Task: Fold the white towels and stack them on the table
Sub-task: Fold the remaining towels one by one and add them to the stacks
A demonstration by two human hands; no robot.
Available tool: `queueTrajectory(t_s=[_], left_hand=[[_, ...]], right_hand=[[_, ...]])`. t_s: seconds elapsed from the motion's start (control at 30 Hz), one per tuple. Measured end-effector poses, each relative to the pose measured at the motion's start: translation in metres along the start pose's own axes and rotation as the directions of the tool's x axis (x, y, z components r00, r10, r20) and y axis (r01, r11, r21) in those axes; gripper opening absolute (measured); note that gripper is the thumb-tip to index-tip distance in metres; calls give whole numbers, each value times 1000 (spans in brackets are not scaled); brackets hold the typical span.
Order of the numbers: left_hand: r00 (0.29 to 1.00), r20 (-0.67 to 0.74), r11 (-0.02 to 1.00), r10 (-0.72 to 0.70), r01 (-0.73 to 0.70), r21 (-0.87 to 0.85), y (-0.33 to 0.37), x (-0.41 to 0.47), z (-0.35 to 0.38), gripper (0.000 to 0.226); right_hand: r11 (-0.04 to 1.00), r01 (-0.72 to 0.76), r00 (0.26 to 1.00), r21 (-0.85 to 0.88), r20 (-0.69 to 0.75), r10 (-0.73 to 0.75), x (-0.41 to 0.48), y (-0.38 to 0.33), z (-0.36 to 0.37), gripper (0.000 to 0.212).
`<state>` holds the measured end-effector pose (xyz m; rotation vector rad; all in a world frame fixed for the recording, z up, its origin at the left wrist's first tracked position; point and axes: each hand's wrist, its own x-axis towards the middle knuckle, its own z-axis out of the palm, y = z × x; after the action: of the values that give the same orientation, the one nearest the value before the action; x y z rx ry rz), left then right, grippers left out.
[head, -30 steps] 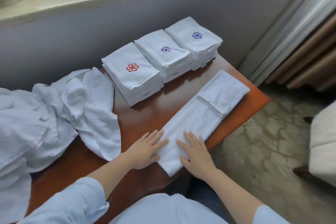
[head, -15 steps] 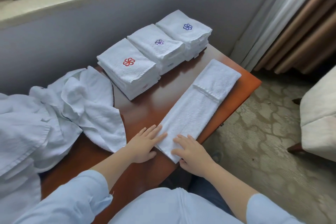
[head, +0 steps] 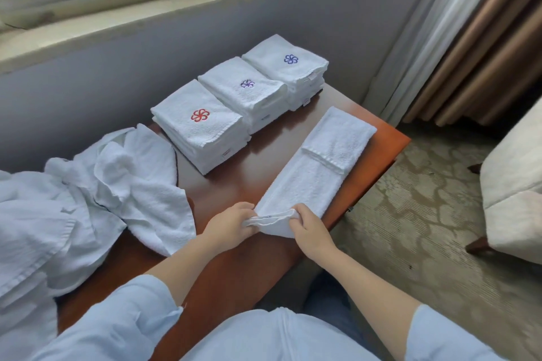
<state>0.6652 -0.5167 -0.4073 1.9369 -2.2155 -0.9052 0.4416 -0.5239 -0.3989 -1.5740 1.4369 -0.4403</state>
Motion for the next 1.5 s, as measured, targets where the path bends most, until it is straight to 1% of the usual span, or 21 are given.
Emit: queueTrajectory(t_s=[0.07,0.13,0.17,0.23,0.3,0.37,0.47,0.53,0.63,0.73,0.8,0.9,1.0,1.07,1.13,1.23,1.3,1.4,1.5], left_hand=[[998,-49,987,-28,20,-156,9,13,-14,28],[995,-88,948,-39,9,-318,23,26,-31,21],[994,-105,922,-38,-6,-387,31,33,-38,22],[986,-163,860,-37,-52,-508,49,47,-52,28],[972,-230,798,-40,-107,-592,68,63,-64,18],[963,-265,744,-45,-145,-652,88,81,-75,9],[955,-287,683,-82,-156,-714,115,115,-89,14],[946,-314,709,-79,-168,-685,130,141,-98,23],[942,-330,755,-61,-173,-633,149,181,-110,28],[941,-334,775,-57,-169,-609,165,220,-115,29],[940,-336,777,-62,-167,-608,173,247,-115,28],[946,-312,805,-93,-113,-583,180,288,-109,31],[954,-266,828,-139,-35,-560,182,327,-97,35],[957,-228,848,-180,33,-530,180,348,-89,35],[955,-206,871,-214,92,-482,176,365,-80,40],[950,-193,902,-245,150,-406,167,384,-65,47],[950,-196,927,-244,169,-334,159,395,-57,44],[954,-128,926,-273,225,-303,151,407,-48,29],[937,-128,903,-324,266,-338,149,411,-41,31]], right_hand=[[997,-13,1000,80,-8,14,2,-4,-10,5],[994,-19,1000,110,-4,20,4,-8,-23,17],[992,-19,1000,127,-19,22,8,-12,-31,20],[981,-2,994,194,-104,22,18,-22,-50,17],[955,18,979,295,-198,42,31,-30,-75,15],[923,42,966,382,-253,61,44,-35,-101,15],[902,66,949,427,-305,75,65,-38,-133,22],[890,87,942,447,-327,72,81,-37,-151,19],[883,104,931,458,-357,76,106,-30,-176,13],[891,99,918,442,-387,91,136,-19,-200,19],[891,82,918,447,-383,107,158,-9,-214,20],[887,47,922,459,-361,138,188,8,-231,15],[905,8,922,426,-354,159,218,26,-245,11],[926,-32,928,377,-333,167,235,40,-251,12],[952,-93,943,290,-283,178,248,54,-255,15],[984,-156,962,84,-213,171,264,71,-260,15],[987,-161,971,-19,-184,155,275,76,-263,13],[981,-193,978,-24,-89,190,286,81,-266,13],[981,-185,983,-52,-13,184,293,88,-270,17]])
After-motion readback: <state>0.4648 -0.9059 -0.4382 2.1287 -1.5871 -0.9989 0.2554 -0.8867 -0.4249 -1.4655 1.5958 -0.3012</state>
